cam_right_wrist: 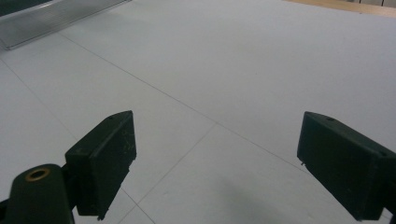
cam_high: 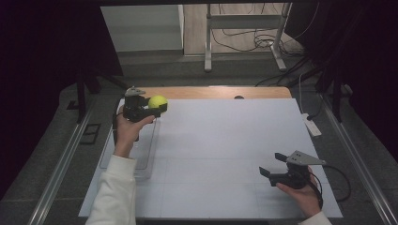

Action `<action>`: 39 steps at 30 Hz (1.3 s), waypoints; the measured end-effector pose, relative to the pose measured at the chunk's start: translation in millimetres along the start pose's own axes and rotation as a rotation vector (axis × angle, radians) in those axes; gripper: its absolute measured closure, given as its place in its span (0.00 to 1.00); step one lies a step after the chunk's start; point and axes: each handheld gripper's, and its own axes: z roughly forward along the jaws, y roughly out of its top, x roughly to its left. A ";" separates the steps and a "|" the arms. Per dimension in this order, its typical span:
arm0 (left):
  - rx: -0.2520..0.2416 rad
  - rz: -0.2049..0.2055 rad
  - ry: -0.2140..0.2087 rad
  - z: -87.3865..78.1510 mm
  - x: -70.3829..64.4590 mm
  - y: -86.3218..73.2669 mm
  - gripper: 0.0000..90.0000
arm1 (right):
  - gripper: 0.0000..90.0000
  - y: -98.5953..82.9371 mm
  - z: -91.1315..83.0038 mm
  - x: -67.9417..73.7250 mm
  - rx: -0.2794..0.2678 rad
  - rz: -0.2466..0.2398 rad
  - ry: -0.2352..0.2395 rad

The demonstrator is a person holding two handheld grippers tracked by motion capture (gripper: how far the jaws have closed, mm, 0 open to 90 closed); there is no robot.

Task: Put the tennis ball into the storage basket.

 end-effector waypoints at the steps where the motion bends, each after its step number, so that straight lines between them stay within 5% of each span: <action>1: 0.000 0.000 0.000 0.0 0.0 0.0 0.30 | 0.14 0.0 0.0 0.0 0.000 0.000 0.000; 39: -0.032 -0.077 0.094 -15.7 37.0 -8.6 0.30 | 0.14 -0.1 0.4 0.0 0.003 0.001 0.001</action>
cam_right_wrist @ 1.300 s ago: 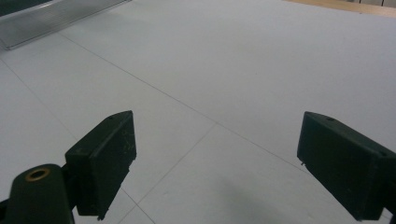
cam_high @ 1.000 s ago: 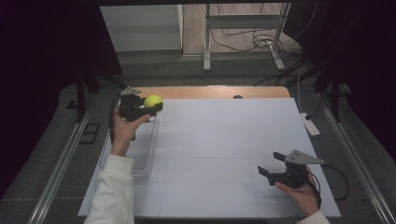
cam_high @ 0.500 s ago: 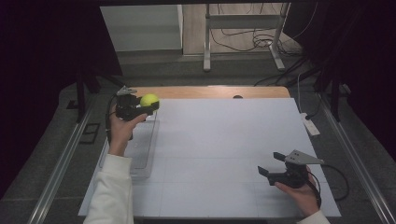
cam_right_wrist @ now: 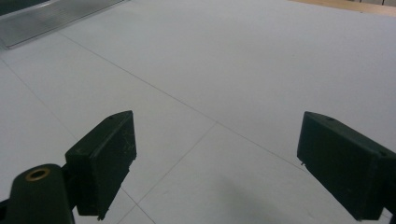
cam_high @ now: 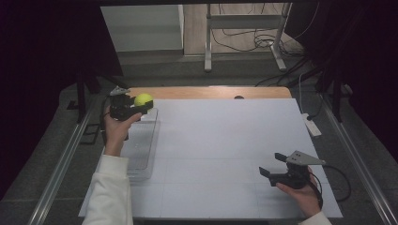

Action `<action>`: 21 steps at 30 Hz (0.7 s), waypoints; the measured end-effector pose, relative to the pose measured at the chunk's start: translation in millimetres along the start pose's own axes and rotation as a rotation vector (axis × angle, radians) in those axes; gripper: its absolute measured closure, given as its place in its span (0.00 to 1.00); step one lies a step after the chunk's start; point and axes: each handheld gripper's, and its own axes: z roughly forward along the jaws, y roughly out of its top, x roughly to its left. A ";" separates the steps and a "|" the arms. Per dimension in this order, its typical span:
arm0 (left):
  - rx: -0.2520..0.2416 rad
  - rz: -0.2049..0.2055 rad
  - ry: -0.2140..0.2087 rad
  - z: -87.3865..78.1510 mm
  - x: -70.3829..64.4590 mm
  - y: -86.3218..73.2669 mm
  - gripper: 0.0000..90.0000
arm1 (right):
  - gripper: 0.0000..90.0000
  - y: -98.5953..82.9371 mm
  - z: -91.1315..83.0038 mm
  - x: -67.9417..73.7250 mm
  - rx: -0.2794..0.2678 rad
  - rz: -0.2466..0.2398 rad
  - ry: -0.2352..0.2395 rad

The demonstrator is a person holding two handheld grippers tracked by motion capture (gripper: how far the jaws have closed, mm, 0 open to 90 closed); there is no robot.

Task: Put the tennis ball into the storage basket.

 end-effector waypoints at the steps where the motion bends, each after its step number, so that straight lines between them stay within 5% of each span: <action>1: 0.000 0.000 0.007 -0.8 1.6 -0.2 0.30 | 0.14 0.0 0.0 0.0 0.000 0.000 0.000; 21: 0.023 -0.019 0.085 -0.1 19.3 -7.4 0.30 | 0.14 -0.1 0.3 0.1 0.000 0.000 -0.002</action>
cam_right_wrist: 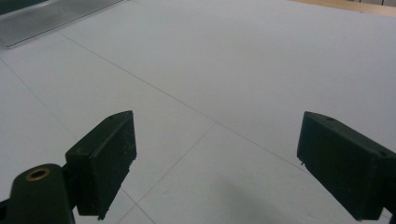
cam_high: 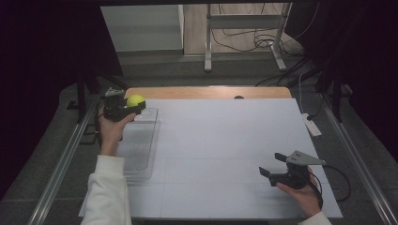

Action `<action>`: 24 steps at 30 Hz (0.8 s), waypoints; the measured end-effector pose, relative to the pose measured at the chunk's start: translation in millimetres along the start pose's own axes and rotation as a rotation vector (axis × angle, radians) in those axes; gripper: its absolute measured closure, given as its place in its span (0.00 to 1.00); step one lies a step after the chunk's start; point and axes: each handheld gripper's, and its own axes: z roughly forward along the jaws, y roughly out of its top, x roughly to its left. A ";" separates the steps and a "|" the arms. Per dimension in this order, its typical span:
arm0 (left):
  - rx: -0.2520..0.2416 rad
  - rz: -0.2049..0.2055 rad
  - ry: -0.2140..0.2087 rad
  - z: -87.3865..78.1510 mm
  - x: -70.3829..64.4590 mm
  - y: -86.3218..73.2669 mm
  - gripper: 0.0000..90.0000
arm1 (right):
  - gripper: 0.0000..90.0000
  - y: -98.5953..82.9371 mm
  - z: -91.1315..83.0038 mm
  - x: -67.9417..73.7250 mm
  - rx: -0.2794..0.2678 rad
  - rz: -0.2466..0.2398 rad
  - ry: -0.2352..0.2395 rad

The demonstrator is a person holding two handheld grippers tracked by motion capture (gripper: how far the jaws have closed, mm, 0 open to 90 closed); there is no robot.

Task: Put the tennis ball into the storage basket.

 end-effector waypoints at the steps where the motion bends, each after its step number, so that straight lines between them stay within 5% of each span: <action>1: 0.002 -0.001 0.004 0.1 0.5 -0.3 0.30 | 0.14 0.0 0.1 0.0 0.000 -0.001 0.000; 24: 0.050 -0.004 0.037 4.2 7.0 -6.5 0.30 | 0.14 0.2 0.9 -0.1 0.000 -0.004 0.002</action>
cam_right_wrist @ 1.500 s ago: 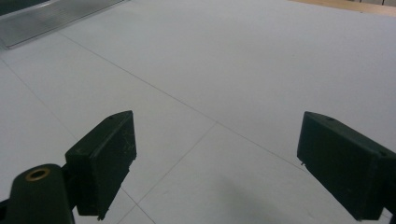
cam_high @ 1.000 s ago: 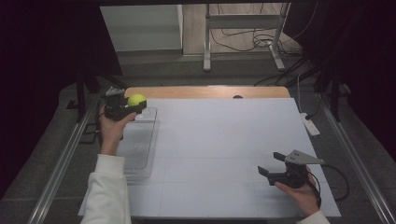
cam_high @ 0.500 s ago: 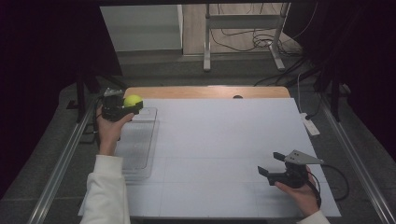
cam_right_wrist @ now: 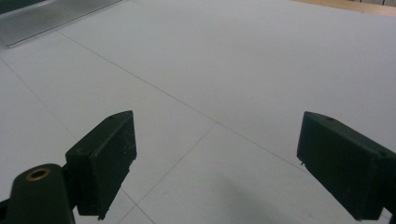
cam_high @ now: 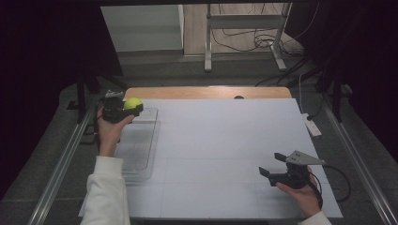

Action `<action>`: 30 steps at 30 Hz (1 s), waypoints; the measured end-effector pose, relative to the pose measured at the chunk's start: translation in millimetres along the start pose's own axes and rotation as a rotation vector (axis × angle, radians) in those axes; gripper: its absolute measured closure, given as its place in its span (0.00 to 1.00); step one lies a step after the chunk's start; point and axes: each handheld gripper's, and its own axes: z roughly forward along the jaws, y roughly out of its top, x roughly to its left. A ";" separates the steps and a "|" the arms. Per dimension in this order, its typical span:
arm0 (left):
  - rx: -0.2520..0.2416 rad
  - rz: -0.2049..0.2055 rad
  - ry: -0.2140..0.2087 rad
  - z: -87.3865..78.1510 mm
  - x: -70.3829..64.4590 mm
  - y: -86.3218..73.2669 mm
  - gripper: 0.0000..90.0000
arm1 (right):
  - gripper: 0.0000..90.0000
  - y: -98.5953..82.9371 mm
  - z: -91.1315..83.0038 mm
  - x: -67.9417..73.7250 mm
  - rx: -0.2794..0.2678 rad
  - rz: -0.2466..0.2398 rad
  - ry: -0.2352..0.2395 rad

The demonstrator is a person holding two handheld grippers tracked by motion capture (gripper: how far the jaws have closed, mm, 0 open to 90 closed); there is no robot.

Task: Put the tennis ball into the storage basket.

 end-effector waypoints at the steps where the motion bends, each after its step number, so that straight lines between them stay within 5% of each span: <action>1: 0.008 -0.001 0.001 1.0 1.0 -0.9 0.30 | 0.14 0.0 0.0 0.0 0.000 0.000 0.000; 30: 0.119 0.003 0.045 18.6 10.7 -12.7 0.30 | 0.14 0.1 0.0 -0.2 -0.002 0.000 0.001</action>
